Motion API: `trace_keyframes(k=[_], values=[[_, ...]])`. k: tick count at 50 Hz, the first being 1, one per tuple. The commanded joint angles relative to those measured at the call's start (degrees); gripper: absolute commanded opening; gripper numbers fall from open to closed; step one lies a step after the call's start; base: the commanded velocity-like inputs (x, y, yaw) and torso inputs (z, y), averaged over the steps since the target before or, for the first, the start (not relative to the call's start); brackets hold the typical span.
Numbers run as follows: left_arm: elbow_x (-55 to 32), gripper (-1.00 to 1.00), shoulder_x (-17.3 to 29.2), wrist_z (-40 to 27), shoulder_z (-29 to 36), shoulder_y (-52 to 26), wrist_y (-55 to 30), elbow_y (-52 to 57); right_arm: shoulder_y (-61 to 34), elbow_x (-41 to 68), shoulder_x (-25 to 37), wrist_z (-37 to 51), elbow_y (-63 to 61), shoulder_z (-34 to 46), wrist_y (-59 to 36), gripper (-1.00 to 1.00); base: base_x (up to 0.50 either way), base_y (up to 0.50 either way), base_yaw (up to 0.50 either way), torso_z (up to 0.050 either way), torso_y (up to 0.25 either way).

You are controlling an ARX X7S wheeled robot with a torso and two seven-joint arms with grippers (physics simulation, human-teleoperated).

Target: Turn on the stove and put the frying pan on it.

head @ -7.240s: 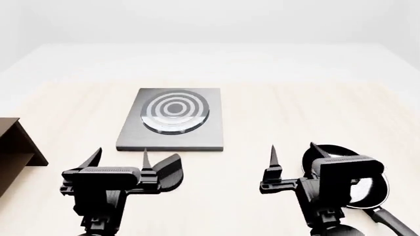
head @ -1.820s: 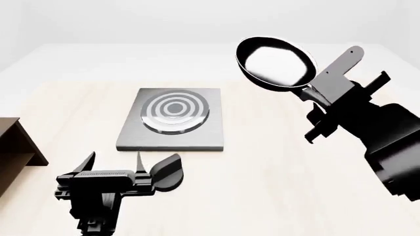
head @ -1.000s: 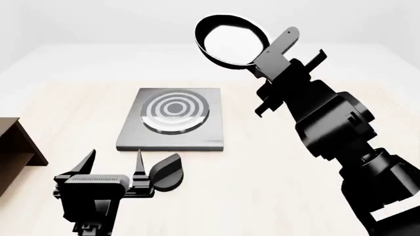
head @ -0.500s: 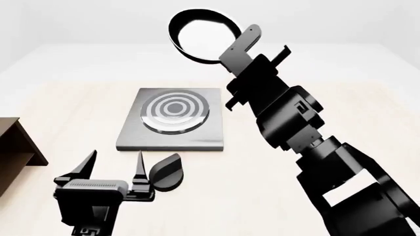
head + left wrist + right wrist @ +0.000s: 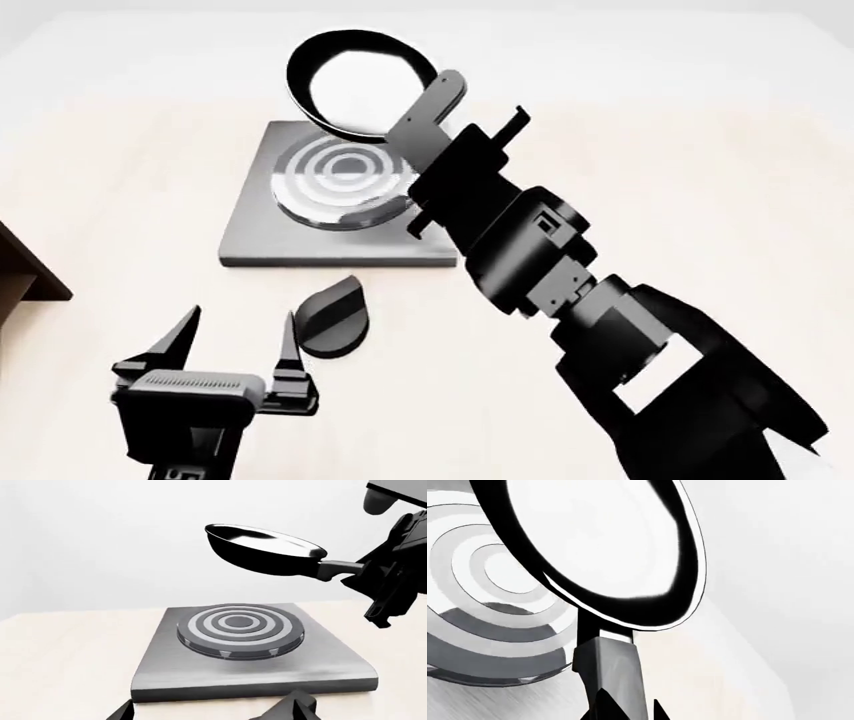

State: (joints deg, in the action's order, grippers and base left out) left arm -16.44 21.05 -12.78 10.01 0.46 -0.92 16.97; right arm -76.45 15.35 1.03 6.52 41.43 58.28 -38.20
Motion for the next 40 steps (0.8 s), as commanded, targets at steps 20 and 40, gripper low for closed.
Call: trace_keyframes(k=[20, 40], values=[[-0.2, 1.0, 0.5, -0.2, 0.4, 0.5, 0.7, 0.5, -8.2, 27.8, -1.0, 17.9, 1.0, 29.0, 9.2, -1.0, 0.0, 0.0, 0.0, 0.0, -0.075], [-0.8, 1.0, 0.6, -0.2, 0.2, 0.6, 1.6, -0.1, -6.2, 27.4, -1.0, 19.1, 3.8, 29.9, 10.2, -1.0, 0.0, 0.0, 0.0, 0.0, 0.002]])
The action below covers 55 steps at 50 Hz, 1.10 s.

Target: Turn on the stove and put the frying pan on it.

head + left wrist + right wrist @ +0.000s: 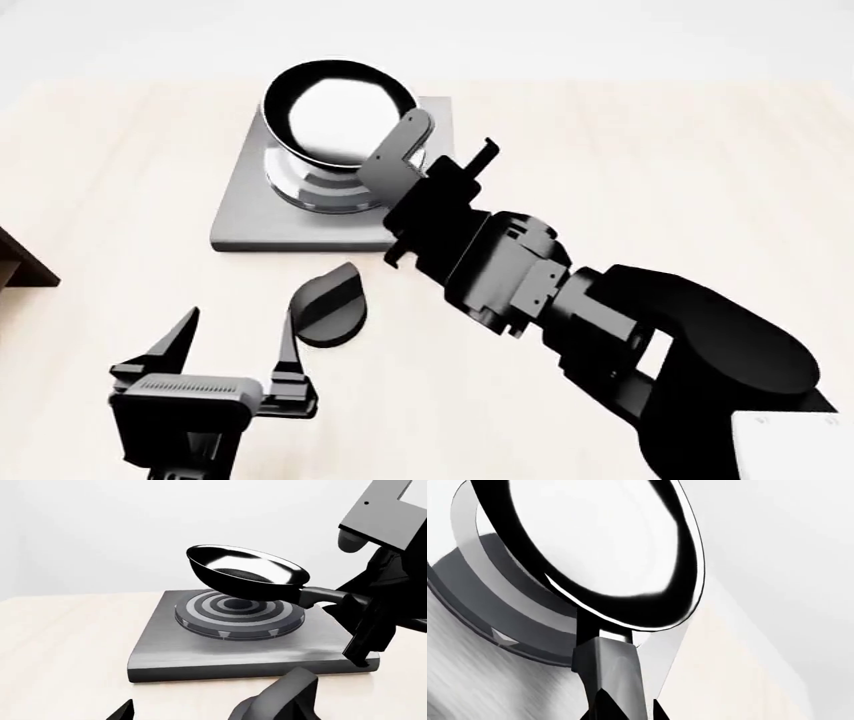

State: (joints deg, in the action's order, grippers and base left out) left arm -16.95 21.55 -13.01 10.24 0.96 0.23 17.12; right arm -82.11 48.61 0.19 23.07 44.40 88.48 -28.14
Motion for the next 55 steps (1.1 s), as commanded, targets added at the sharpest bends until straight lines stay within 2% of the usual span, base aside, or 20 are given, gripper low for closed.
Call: trace_keyframes(k=[1, 39, 40, 50, 53, 55], values=[[-0.3, 1.0, 0.1, 0.0, -0.1, 0.1, 0.4, -0.3, -0.4, -6.0, -0.2, 2.4, 0.8, -0.2, 0.0, -1.0, 0.0, 0.0, 0.0, 0.0, 0.0], [-1.3, 1.0, 0.5, -0.7, -0.5, -0.2, 0.4, -0.6, 4.2, -13.1, -0.2, 0.4, -1.6, -0.2, -1.9, -1.0, 0.0, 0.0, 0.0, 0.0, 0.001], [-1.3, 1.0, 0.5, -0.8, -0.4, -0.2, 0.0, -0.7, 4.2, -12.8, -0.2, 0.4, -1.7, -0.2, -1.9, 1.0, 0.0, 0.0, 0.0, 0.0, 0.0], [-1.3, 1.0, 0.5, -1.1, -0.2, -0.4, -0.2, -1.0, 3.2, -10.1, -0.2, -0.3, -1.4, -0.4, -1.2, 1.0, 0.0, 0.0, 0.0, 0.0, 0.0], [-1.2, 1.0, 0.6, -1.2, -0.2, -0.4, -0.3, -0.9, 2.7, -7.3, -0.2, -2.2, -1.7, -0.4, -1.3, 1.0, 0.0, 0.0, 0.0, 0.0, 0.0], [-1.1, 1.0, 0.6, -1.3, -0.1, -0.3, -0.2, -0.8, 1.9, -1.8, -0.2, -4.4, -1.5, -1.1, -1.1, 1.0, 0.0, 0.0, 0.0, 0.0, 0.0]])
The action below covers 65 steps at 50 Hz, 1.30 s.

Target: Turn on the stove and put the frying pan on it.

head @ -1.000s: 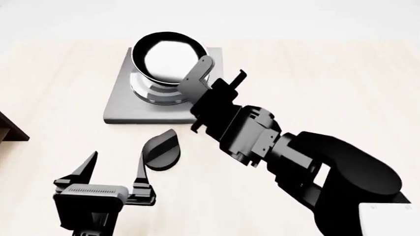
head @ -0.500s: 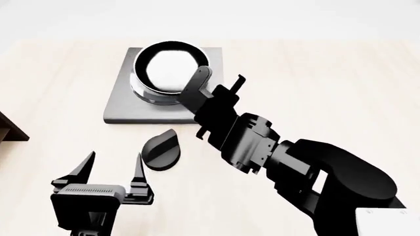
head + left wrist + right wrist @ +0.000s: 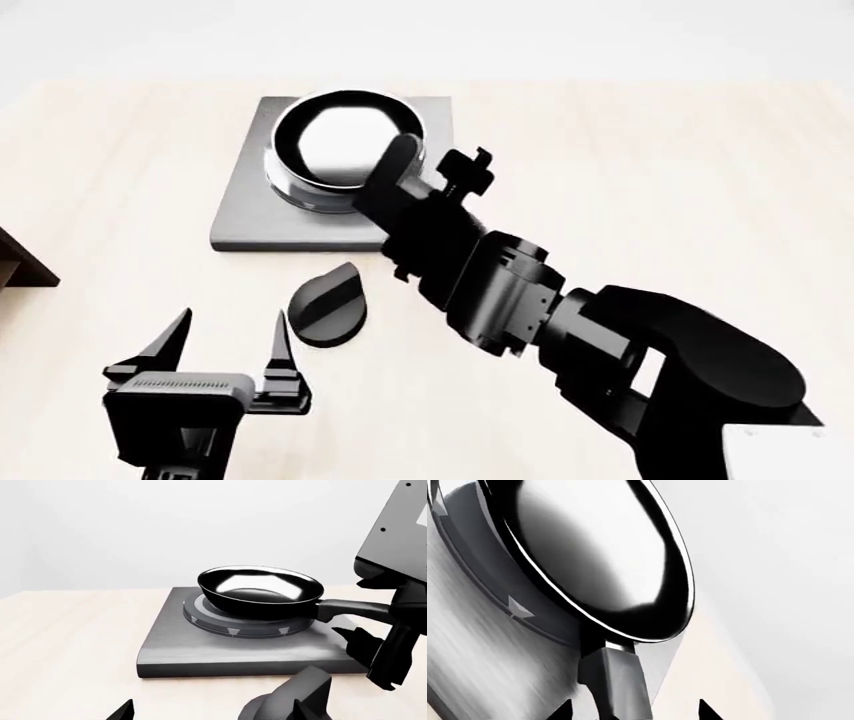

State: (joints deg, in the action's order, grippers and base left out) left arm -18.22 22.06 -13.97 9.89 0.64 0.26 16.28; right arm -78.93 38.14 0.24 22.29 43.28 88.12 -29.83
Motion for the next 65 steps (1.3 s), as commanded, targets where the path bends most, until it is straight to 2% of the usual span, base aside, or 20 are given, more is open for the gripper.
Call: trace_keyframes(k=[1, 7, 19, 30, 34, 35, 38, 39, 40, 48, 55, 59, 65], values=[[0.2, 1.0, 0.1, -0.3, 0.3, 0.0, -0.3, 0.1, -1.6, 10.0, -0.2, -4.2, -0.3, -0.5, 0.6, 1.0, 0.0, 0.0, 0.0, 0.0, 0.0], [-0.2, 1.0, 0.2, -0.4, 0.3, -0.1, -0.5, 0.2, -3.2, 15.2, -0.2, -8.2, 0.2, -0.2, 1.1, 1.0, 0.0, 0.0, 0.0, 0.0, 0.0], [-0.1, 1.0, 0.3, -0.7, 0.5, 0.1, -0.8, 0.5, -7.4, 18.6, 0.0, -7.6, 0.6, -1.4, 5.2, 1.0, 0.0, 0.0, 0.0, 0.0, 0.0], [0.0, 1.0, 0.6, -1.1, 0.5, 0.3, -1.0, 1.3, -8.4, 19.9, 14.6, 1.9, -21.8, -5.1, 7.8, 1.0, 0.0, 0.0, 0.0, 0.0, 0.0], [-0.1, 1.0, 0.7, -1.2, 0.5, 0.2, -0.9, 1.5, -5.3, 16.9, 20.5, 6.8, -30.1, -5.1, 12.2, 1.0, 0.0, 0.0, 0.0, 0.0, 0.0], [-0.2, 1.0, 0.7, -1.3, 0.4, 0.2, -0.8, 1.7, -4.2, 13.7, 22.7, 10.4, -32.6, -4.2, 13.7, 1.0, 0.0, 0.0, 0.0, 0.0, 0.0], [0.3, 1.0, 0.8, -1.4, 0.1, 0.7, 0.4, 2.3, -1.6, 16.1, 26.6, 12.5, -37.0, -6.7, 16.4, 1.0, 0.0, 0.0, 0.0, 0.0, 0.0], [0.3, 1.0, 0.8, -1.5, 0.0, 0.7, 0.6, 2.4, -0.5, 13.9, 29.4, 16.0, -40.3, -6.7, 18.1, 1.0, 0.0, 0.0, 0.0, 0.0, 0.0], [-0.1, 1.0, 0.9, -1.6, -0.5, 0.5, 0.6, 2.5, 0.7, 16.3, 31.5, 15.3, -42.9, -7.7, 19.2, 1.0, 0.0, 0.0, 0.0, 0.0, 0.0], [-0.5, 1.0, 1.3, -3.2, -2.2, 1.2, 0.8, 6.0, 9.5, 12.9, 45.8, 25.9, -58.5, -10.5, 29.8, 1.0, 0.0, 0.0, 0.0, 0.0, 0.0], [2.3, 1.0, 2.9, -6.1, -4.9, 3.4, 2.6, 14.7, 18.8, 3.7, 58.6, 38.9, -71.7, -12.0, 40.9, 1.0, 0.0, 0.0, 0.0, 0.0, 0.0], [6.3, 1.0, 2.6, -7.5, -6.3, 5.2, 7.2, 16.6, 24.5, -4.2, 61.0, 45.4, -71.6, -12.3, 47.8, 1.0, 0.0, 0.0, 0.0, 0.0, 0.0], [3.9, 1.0, 3.2, -7.4, -8.9, 7.2, 11.0, 19.5, 31.6, -12.4, 67.1, 53.5, -74.0, -13.5, 60.0, 1.0, 0.0, 0.0, 0.0, 0.0, 0.0]])
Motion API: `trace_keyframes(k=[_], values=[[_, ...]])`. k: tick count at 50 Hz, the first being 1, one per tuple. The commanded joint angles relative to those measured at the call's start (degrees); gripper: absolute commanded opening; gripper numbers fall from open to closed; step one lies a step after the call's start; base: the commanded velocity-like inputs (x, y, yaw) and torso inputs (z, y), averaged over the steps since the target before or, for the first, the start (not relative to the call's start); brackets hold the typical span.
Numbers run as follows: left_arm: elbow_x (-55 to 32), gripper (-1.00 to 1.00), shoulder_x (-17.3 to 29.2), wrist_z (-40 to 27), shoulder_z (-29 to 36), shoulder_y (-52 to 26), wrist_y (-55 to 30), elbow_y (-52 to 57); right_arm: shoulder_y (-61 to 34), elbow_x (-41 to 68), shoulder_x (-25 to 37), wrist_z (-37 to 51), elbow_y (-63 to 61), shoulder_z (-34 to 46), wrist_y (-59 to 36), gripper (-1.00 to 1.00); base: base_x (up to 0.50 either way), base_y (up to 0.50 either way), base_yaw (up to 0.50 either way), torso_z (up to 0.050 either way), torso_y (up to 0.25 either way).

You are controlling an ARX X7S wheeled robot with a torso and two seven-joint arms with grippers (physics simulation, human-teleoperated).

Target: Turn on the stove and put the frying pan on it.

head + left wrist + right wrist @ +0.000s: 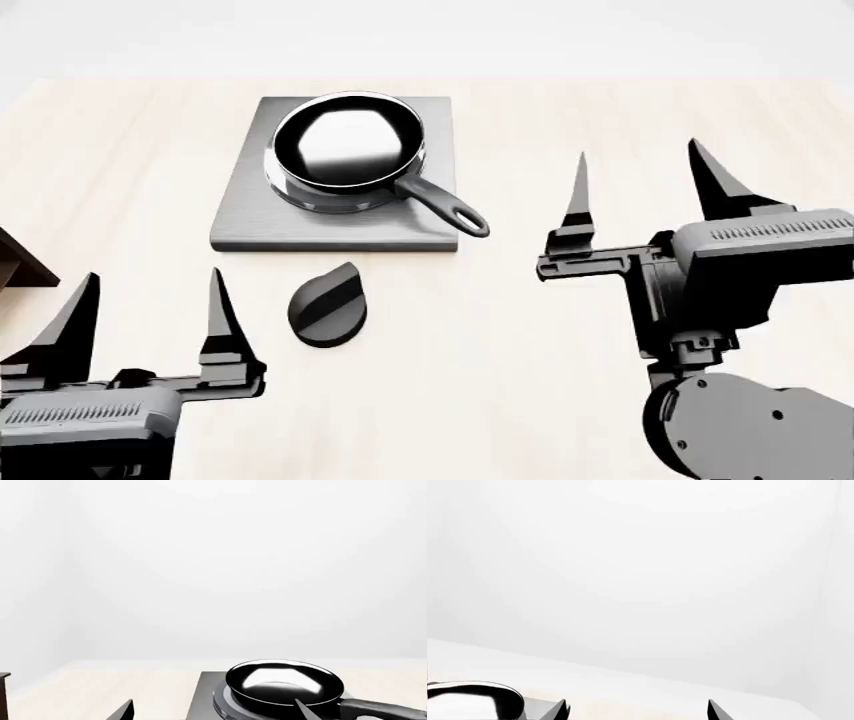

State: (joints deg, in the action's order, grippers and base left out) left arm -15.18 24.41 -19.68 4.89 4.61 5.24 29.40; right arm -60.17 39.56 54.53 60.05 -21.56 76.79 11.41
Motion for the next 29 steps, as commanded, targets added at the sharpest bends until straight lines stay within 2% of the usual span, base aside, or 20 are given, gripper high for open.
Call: trace_keyframes(k=[1, 7, 8, 9, 12, 14, 16, 18, 20, 22, 23, 29], values=[[0.7, 1.0, 0.9, -1.7, -4.2, 3.5, 6.5, 6.7, 13.7, -15.3, 13.6, 17.4, -9.6, -2.6, 20.2, 1.0, 0.0, 0.0, 0.0, 0.0, 0.0], [1.7, 1.0, 0.1, -1.3, -6.1, 5.9, 13.7, 7.7, 20.2, -29.0, 18.9, 28.0, -12.5, -3.9, 28.1, 1.0, 0.0, 0.0, 0.0, 0.0, 0.0], [1.3, 1.0, 0.0, -1.3, -6.5, 6.2, 14.9, 7.9, 22.4, -31.6, 19.9, 29.8, -13.8, -6.2, 28.7, 1.0, 0.0, 0.0, 0.0, 0.0, 0.0], [1.1, 1.0, 0.0, -1.2, -6.8, 6.5, 15.9, 8.0, 27.0, -32.8, 20.3, 29.9, -14.9, -11.6, 28.5, 1.0, 0.0, 0.0, 0.0, 0.0, 0.0], [3.4, 1.0, -1.2, -1.4, -8.5, 7.9, 21.0, 8.8, 51.2, -37.4, 19.5, 29.9, -18.2, -37.4, 30.1, 1.0, 0.0, 0.0, 0.0, 0.0, 0.0], [4.9, 1.0, -3.3, -2.7, -11.3, 9.2, 27.4, 9.4, 63.5, -41.2, 16.1, 29.9, -19.1, -53.9, 30.3, 1.0, 0.0, 0.0, 0.0, 0.0, 0.0], [6.0, 1.0, -5.7, -4.7, -14.1, 9.6, 31.1, 9.8, 69.9, -43.2, 12.8, 29.7, -19.1, -62.2, 32.2, 1.0, 0.0, 0.0, 0.0, 0.0, 0.0], [6.4, 1.0, -7.0, -5.8, -15.6, 9.8, 32.9, 10.2, 71.8, -43.0, 11.5, 29.2, -18.9, -64.7, 34.3, 1.0, 0.0, 0.0, 0.0, 0.0, 0.0], [7.5, 1.0, -9.3, -7.5, -18.6, 10.5, 36.7, 11.3, 76.1, -46.4, 6.9, 29.3, -19.8, -72.0, 34.5, 1.0, 0.0, 0.0, 0.0, 0.0, 0.0], [8.0, 1.0, -10.4, -8.4, -20.1, 10.8, 38.7, 11.8, 78.1, -47.8, 4.1, 28.8, -20.1, -75.6, 35.6, 1.0, 0.0, 0.0, 0.0, 0.0, 0.0], [8.1, 1.0, -11.9, -9.6, -21.8, 10.8, 40.9, 12.1, 80.1, -50.0, 0.7, 29.2, -20.6, -79.7, 36.4, 1.0, 0.0, 0.0, 0.0, 0.0, 0.0], [8.4, 1.0, -15.0, -12.0, -25.8, 10.7, 46.9, 12.8, 83.2, -50.8, -8.0, 28.6, -20.4, -89.0, 42.1, 1.0, 0.0, 0.0, 0.0, 0.0, 0.0]])
